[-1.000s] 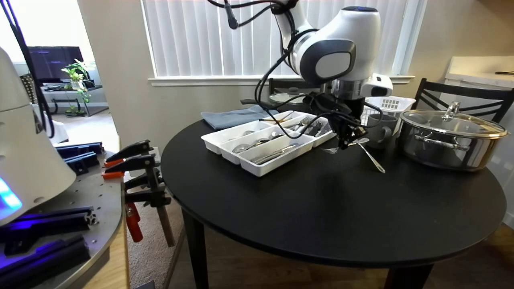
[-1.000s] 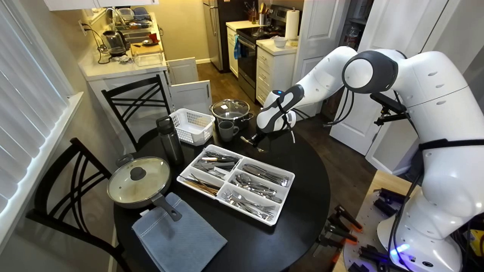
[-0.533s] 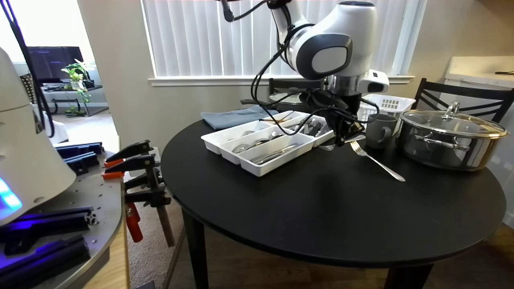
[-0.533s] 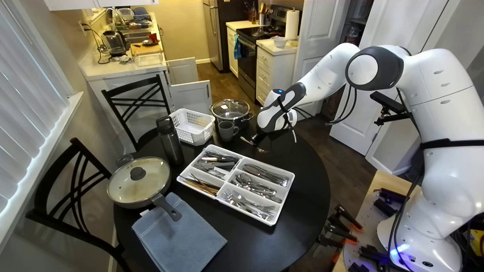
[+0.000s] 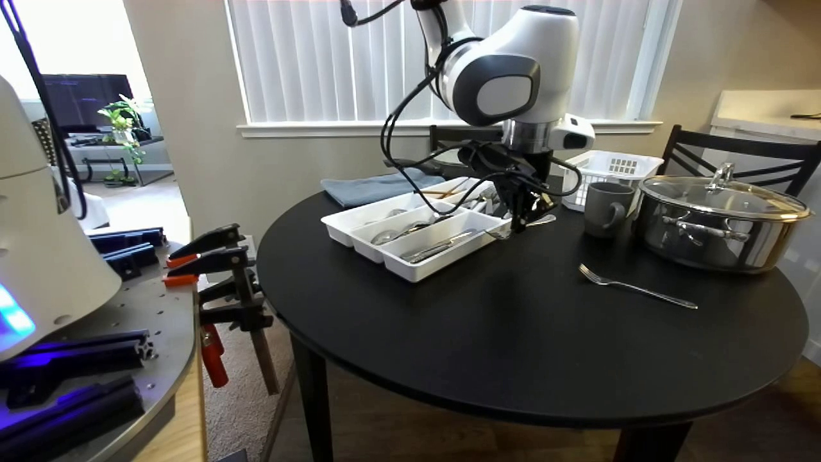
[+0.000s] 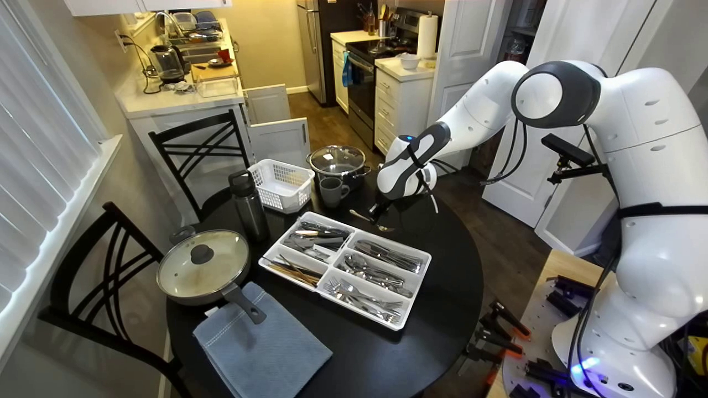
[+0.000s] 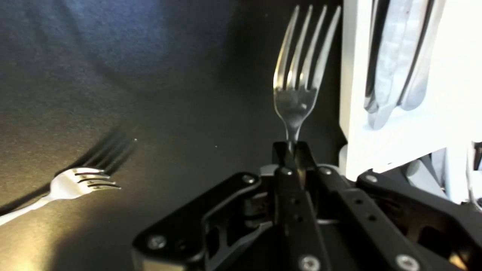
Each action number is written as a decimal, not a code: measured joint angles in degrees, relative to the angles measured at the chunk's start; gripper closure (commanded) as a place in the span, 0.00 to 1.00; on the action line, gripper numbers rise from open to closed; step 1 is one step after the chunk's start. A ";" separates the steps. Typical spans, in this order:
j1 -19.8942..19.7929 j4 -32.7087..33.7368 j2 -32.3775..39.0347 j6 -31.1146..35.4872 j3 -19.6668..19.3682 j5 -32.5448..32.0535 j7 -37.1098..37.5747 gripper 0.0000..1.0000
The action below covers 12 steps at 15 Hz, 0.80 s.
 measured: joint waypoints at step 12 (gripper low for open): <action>3.32 -16.94 -15.56 -2.48 7.81 0.04 -4.89 0.99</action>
